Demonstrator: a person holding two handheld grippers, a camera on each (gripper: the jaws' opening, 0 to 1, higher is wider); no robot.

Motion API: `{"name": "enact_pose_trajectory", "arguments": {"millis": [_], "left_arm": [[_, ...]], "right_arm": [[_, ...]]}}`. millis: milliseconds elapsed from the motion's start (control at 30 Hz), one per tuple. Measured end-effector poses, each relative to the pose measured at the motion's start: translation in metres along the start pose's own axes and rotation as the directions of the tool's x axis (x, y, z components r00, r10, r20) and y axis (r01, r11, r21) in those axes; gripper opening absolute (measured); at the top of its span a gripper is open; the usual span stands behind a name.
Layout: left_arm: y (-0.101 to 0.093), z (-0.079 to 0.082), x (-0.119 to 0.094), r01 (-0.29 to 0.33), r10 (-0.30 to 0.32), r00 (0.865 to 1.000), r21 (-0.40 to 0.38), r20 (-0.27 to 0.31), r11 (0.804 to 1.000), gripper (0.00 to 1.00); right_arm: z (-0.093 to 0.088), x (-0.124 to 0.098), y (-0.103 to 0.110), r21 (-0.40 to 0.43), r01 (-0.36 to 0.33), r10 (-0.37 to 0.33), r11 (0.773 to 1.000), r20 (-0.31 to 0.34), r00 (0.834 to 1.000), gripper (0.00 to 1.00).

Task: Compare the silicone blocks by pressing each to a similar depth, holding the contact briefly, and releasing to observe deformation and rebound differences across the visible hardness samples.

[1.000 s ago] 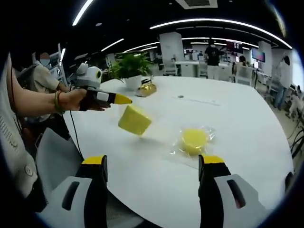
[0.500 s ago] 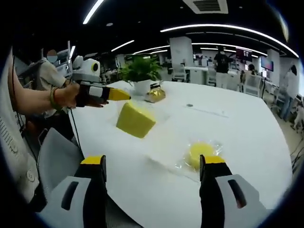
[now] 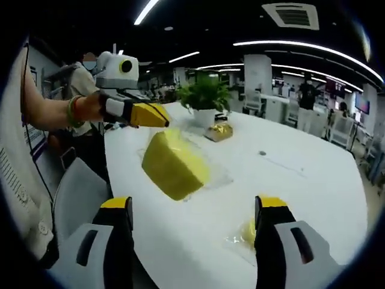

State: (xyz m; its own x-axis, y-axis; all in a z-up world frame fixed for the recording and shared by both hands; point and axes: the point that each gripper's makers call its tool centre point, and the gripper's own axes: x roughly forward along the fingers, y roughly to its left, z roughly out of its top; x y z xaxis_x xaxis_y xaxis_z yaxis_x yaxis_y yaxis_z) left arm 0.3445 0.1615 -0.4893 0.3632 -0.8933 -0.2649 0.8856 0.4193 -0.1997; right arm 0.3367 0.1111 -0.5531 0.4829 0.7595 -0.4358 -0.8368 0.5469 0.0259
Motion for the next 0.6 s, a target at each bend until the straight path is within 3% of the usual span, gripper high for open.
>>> {"name": "enact_pose_trajectory", "arguments": {"millis": [233,367,600], "left_arm": [[-0.017,-0.009,0.001,0.064,-0.057,0.995,0.085,-0.081,0.994,0.0],[-0.025,-0.012,0.001,0.096,-0.083,0.99,0.116,-0.115,0.989,0.0],[-0.036,-0.016,0.003,0.149,-0.125,0.979,0.143,-0.161,0.978,0.0]], "right_arm": [[0.002,0.024,0.012,-0.079,-0.106,0.102,0.991,-0.059,0.993,0.78],[-0.007,0.039,0.024,-0.121,-0.172,0.157,0.978,-0.12,0.98,0.75],[-0.015,0.056,0.043,-0.13,-0.276,0.254,0.952,-0.161,0.954,0.66]]}}
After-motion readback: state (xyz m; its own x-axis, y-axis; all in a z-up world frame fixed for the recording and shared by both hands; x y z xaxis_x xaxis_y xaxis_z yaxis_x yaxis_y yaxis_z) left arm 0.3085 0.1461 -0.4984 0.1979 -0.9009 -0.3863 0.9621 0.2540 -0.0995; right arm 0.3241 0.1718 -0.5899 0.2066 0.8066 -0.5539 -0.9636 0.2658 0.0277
